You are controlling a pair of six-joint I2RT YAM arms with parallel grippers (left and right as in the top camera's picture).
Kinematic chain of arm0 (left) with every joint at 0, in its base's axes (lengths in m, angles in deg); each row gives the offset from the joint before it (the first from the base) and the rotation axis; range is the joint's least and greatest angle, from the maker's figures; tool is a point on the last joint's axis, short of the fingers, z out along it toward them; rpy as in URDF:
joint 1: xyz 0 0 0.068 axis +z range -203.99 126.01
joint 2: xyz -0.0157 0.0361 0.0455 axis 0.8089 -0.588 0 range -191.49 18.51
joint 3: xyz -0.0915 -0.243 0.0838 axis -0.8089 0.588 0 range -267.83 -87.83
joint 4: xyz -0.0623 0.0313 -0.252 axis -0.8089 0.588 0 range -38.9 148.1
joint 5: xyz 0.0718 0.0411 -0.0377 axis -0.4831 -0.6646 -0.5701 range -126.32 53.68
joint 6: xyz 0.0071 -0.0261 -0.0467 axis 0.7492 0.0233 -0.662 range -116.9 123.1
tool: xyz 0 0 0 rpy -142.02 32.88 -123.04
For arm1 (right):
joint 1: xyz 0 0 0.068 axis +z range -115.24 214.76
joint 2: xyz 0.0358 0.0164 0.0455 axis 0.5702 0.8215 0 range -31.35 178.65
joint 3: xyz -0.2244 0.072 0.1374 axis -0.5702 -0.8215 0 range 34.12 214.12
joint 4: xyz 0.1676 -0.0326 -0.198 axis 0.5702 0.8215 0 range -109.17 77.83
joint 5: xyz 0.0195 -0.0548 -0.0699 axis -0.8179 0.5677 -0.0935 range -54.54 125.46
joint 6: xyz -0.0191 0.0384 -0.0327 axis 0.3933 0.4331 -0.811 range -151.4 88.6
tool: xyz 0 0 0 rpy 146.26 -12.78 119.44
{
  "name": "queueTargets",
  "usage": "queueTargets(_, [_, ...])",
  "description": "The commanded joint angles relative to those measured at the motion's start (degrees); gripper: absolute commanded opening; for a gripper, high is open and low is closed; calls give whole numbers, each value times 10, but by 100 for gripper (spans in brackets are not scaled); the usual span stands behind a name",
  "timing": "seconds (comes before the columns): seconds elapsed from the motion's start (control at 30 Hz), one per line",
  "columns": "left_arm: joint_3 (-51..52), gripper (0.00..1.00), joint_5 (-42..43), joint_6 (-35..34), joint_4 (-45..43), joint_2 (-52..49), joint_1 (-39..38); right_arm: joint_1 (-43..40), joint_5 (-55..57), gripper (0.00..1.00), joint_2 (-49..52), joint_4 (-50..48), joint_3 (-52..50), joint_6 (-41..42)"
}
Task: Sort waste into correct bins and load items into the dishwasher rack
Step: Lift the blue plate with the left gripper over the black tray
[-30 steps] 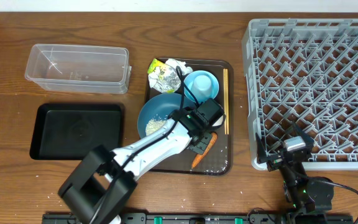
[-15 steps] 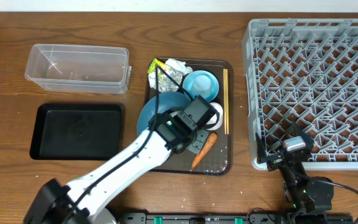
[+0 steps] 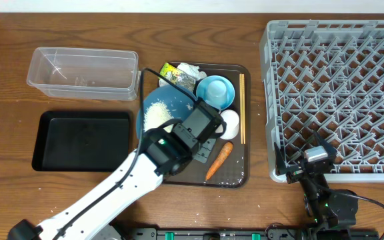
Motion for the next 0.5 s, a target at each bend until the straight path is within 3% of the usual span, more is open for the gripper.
queueTargets(0.0, [-1,6,-40,1,0,27,24,7,-1,99,-1,2,-1,0])
queueTargets(0.27, [-1,6,-30,1,0,45,131,7,-1,99,-1,2,-1,0])
queueTargets(0.47, [-1,6,54,2,-13,47,223,7,-1,99,-1,2,-1,0])
